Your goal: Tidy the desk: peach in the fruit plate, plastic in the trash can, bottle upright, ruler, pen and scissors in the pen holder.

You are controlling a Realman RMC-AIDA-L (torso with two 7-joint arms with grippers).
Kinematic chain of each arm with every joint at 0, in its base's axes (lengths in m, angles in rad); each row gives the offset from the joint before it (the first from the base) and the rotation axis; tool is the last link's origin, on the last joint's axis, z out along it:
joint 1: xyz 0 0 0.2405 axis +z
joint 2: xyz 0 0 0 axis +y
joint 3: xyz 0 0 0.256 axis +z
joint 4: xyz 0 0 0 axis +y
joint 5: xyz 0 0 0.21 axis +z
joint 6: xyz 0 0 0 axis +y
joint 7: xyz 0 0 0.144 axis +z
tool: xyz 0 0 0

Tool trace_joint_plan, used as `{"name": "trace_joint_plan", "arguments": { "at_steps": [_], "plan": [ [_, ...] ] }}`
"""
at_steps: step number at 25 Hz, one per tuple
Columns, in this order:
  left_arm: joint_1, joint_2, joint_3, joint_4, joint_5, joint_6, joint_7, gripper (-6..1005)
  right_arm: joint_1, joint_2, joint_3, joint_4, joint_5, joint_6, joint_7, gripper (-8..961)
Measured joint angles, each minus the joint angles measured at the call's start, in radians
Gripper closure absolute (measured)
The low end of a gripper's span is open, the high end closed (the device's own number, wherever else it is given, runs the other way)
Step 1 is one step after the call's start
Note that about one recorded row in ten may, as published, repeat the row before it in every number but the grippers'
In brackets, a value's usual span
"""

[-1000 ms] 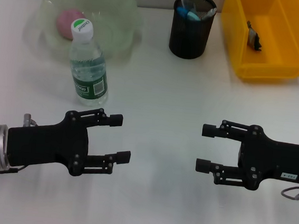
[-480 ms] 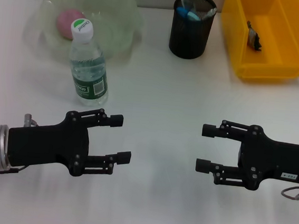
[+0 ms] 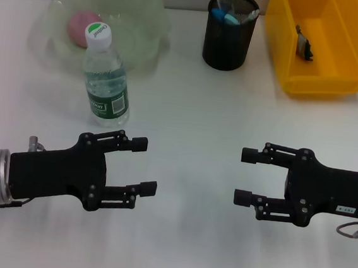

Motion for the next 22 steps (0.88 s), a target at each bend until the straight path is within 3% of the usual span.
{"name": "trace_joint_plan", "arguments": {
  "at_steps": [22],
  "plan": [
    [0.0,0.0,0.0,0.0,0.0,0.0,0.0,213,0.003,-0.003,0.0,0.0,0.0,0.002,-0.001,194]
  ]
}}
